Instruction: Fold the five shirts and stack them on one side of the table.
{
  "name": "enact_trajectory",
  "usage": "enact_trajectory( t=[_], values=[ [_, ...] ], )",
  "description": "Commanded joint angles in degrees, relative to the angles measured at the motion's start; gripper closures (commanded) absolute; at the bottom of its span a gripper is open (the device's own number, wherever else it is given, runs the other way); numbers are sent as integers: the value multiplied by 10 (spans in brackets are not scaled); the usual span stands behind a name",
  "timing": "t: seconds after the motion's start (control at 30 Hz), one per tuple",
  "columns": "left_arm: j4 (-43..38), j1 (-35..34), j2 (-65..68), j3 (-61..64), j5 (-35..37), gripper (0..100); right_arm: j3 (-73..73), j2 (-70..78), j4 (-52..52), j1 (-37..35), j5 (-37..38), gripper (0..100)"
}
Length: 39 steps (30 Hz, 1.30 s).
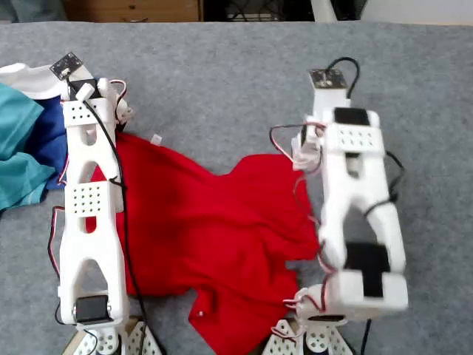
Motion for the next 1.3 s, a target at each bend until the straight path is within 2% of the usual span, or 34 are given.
enact_trajectory(
  t=[0.0,0.27,0.53,0.77,1.27],
  values=[
    [3,-13,-5,-13,-6,971,-75,70,-6,-9,-3,751],
    [3,-12,-5,-13,-6,971,-169,189,-3,-9,2,751],
    [0,-14,-5,-13,-6,971,-205,200,8,-11,2,751],
    [0,-15,-5,-13,-6,971,-204,204,-19,-54,26,751],
    [1,-15,-5,-13,-6,971,-258,317,-27,-33,41,751]
  ],
)
